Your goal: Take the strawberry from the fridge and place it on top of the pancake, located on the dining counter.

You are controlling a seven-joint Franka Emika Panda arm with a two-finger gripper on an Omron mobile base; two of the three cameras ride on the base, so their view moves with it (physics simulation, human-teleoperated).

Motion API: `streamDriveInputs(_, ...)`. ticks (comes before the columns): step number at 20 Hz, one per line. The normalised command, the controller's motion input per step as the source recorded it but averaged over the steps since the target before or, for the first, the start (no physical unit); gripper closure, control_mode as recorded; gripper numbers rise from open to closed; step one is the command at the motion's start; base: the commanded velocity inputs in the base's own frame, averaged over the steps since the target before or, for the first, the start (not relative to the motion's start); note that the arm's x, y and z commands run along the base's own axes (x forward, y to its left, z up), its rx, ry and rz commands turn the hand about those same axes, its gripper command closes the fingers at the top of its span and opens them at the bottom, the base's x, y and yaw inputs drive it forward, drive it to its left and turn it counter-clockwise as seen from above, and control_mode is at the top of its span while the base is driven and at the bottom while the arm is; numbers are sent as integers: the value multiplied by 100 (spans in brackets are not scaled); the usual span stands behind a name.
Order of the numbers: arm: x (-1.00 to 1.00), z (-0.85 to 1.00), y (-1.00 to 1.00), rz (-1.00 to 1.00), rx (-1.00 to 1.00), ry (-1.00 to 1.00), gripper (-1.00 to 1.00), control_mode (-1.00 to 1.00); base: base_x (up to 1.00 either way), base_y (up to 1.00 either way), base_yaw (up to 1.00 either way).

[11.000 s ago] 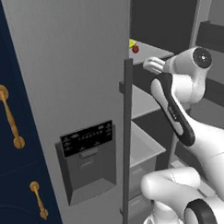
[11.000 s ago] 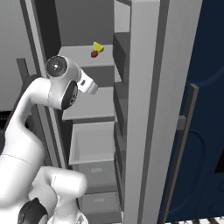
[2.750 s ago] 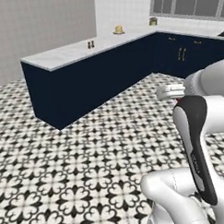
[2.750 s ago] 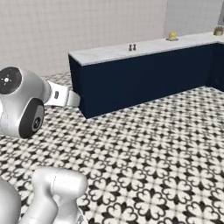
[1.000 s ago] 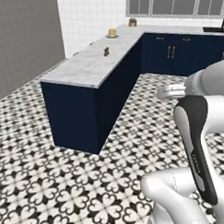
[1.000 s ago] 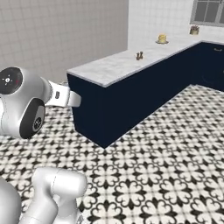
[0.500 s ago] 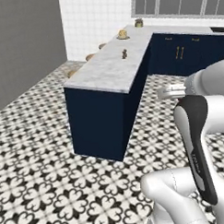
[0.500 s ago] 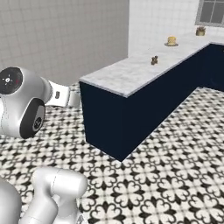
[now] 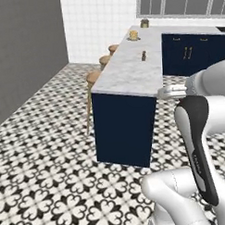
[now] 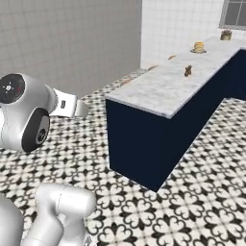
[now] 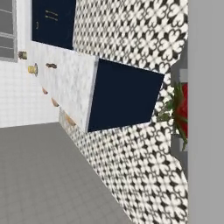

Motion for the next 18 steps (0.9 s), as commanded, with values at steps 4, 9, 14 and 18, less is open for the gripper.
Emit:
streamDriveInputs(4, 0, 0, 0, 0, 0, 0, 100, 100, 65, 100, -19)
streamDriveInputs(9, 0, 0, 0, 0, 0, 0, 100, 100, 67, 100, -21)
streamDriveInputs(14, 0, 0, 0, 0, 0, 0, 100, 100, 68, 100, -29)
streamDriveInputs(18, 0, 0, 0, 0, 0, 0, 100, 100, 73, 100, -35)
